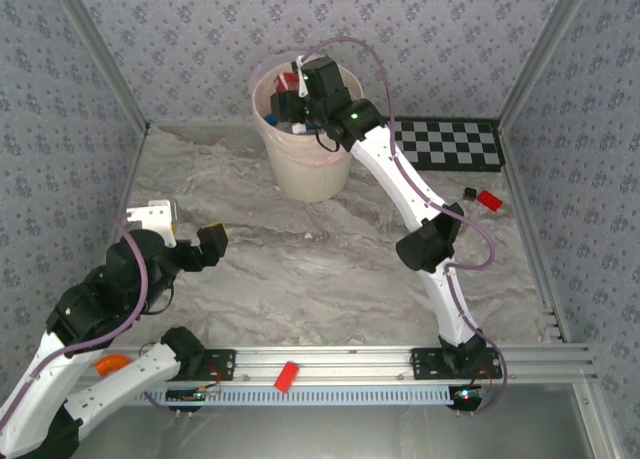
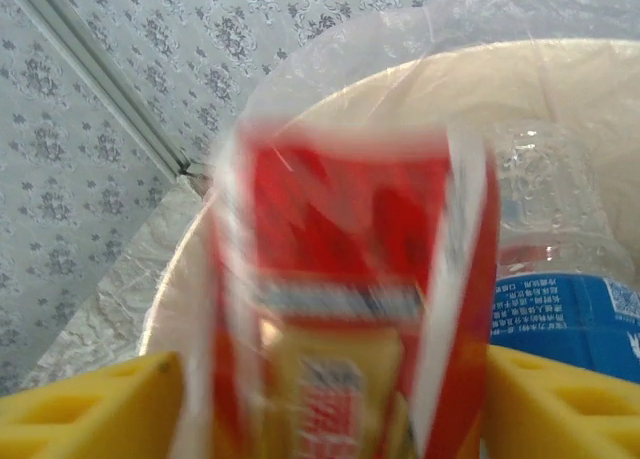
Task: Put the plastic bottles in the bin
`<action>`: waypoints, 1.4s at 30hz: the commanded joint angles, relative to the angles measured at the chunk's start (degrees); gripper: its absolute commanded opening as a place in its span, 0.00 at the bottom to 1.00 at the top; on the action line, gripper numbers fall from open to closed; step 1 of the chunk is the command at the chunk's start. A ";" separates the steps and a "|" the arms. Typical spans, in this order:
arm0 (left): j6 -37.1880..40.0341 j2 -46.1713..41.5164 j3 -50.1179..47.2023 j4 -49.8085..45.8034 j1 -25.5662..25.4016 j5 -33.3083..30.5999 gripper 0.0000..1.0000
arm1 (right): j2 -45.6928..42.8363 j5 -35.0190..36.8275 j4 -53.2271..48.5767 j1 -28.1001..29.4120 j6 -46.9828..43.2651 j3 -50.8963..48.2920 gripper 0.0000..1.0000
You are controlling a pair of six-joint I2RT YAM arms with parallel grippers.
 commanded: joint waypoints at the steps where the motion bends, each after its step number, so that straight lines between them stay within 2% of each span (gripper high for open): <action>1: -0.04 -0.47 -0.24 0.09 -0.31 -1.48 1.00 | 0.86 -0.49 1.00 0.30 -1.51 2.21 1.00; 10: -0.13 -0.60 -0.51 0.05 -0.31 -1.48 1.00 | -1.11 1.84 1.40 0.55 -2.25 0.26 1.00; 21: -0.21 -0.77 -0.84 0.12 -0.36 -1.30 1.00 | -5.25 1.48 3.08 0.93 -3.30 -3.23 1.00; 25: -0.22 -0.77 -1.47 0.82 -0.33 -1.27 1.00 | -7.51 -5.17 8.86 0.61 -1.93 -8.50 1.00; 31: -0.25 -0.78 -1.70 0.78 -0.33 -1.03 1.00 | -4.93 -13.93 12.67 -0.10 0.66 -9.17 1.00; 42: -0.21 -1.84 -1.65 -0.48 -0.40 -2.05 1.00 | 2.55 -16.60 8.67 -1.27 4.24 -5.26 1.00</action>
